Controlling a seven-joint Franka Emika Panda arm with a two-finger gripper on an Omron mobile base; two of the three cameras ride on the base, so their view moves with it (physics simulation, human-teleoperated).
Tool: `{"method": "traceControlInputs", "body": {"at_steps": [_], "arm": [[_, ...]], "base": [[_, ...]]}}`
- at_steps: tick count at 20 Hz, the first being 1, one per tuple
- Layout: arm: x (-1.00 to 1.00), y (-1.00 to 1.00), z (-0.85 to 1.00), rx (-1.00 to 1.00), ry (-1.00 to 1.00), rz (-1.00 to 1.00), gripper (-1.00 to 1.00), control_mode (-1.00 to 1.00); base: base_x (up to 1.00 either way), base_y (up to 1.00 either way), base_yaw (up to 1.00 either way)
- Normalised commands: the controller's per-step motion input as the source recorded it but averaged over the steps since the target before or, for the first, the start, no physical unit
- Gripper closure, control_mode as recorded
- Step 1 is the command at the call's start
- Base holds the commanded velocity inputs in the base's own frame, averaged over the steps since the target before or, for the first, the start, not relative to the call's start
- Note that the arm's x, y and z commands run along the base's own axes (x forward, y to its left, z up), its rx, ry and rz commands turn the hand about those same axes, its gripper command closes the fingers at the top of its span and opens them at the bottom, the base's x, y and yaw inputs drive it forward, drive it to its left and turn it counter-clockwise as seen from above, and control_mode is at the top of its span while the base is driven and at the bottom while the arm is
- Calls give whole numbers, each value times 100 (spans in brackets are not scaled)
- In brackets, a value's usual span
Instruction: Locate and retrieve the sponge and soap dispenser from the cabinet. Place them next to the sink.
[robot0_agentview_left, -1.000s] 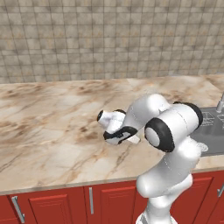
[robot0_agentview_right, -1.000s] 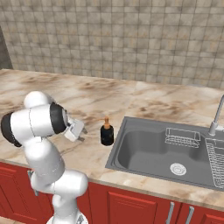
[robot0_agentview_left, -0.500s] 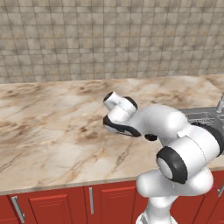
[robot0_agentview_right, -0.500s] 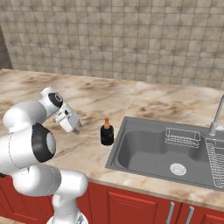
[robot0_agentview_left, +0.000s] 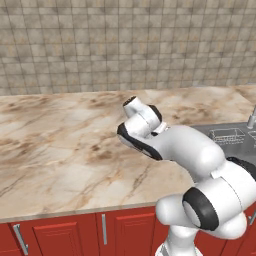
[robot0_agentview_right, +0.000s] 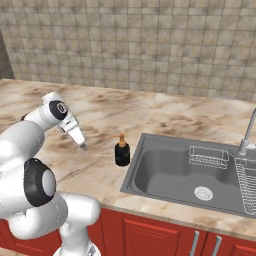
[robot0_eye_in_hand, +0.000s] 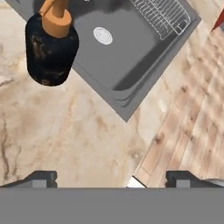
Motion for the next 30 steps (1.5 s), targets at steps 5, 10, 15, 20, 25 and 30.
{"method": "traceControlInputs", "body": {"at_steps": [5, 10, 15, 20, 25, 30], "arm": [[-4, 0, 0, 22, 41, 27, -100, -100], [-7, -1, 7, 14, 28, 33, -100, -100], [-9, -20, 15, 22, -8, 16, -100, -100], [-62, -23, 7, 28, -35, 2, -100, -100], [-63, -5, 24, 25, -38, 3, -100, -100], [-57, 0, 54, 13, -26, 14, -100, -100]], "base": [[0, 0, 0], [0, 0, 0], [0, 0, 0], [0, 0, 0], [0, 0, 0], [0, 0, 0]]}}
